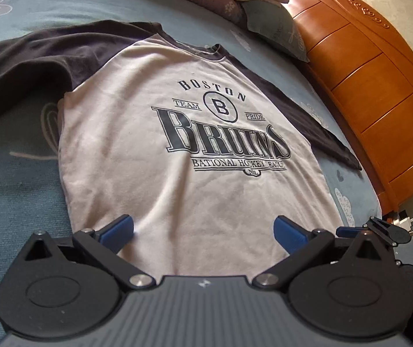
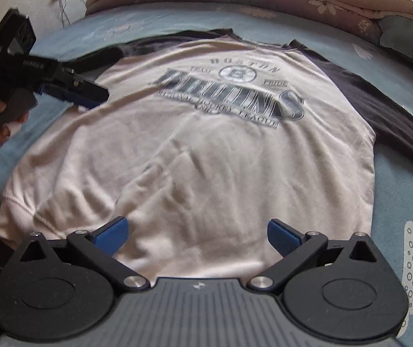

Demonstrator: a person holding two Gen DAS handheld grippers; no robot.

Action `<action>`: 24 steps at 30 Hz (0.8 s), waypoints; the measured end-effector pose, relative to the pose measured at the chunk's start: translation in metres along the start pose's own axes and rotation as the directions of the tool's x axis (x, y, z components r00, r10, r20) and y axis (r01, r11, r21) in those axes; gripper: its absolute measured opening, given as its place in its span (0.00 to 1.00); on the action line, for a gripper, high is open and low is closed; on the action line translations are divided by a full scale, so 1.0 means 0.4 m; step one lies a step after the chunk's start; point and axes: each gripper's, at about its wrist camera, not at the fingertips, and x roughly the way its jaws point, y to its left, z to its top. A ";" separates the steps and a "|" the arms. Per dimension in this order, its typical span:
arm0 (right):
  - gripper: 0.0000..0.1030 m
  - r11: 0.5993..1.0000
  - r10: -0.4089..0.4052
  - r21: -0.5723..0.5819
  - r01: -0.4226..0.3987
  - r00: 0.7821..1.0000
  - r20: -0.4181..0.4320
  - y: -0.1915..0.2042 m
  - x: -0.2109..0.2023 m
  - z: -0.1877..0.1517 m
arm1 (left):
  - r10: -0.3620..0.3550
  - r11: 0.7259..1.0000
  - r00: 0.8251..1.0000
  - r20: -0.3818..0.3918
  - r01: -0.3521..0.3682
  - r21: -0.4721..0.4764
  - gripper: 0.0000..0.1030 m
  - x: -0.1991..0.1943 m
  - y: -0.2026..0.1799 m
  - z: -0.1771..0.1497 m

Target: Fold clothes

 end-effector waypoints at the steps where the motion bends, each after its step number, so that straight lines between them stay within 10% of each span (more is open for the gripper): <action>1: 1.00 0.999 0.012 0.031 -0.013 1.000 0.018 -0.011 -0.003 0.014 | -0.002 1.000 1.000 0.014 0.002 0.013 0.98 -0.001 -0.005 0.017; 10: 1.00 0.956 0.139 0.247 -0.158 0.986 0.096 -0.078 0.065 0.079 | -0.007 0.991 0.997 0.077 -0.003 0.134 0.98 0.065 -0.057 0.281; 24: 1.00 0.982 -0.072 0.181 0.055 0.994 0.088 -0.087 0.173 0.092 | 0.092 0.981 0.988 0.122 -0.070 -0.180 0.97 0.419 0.121 0.608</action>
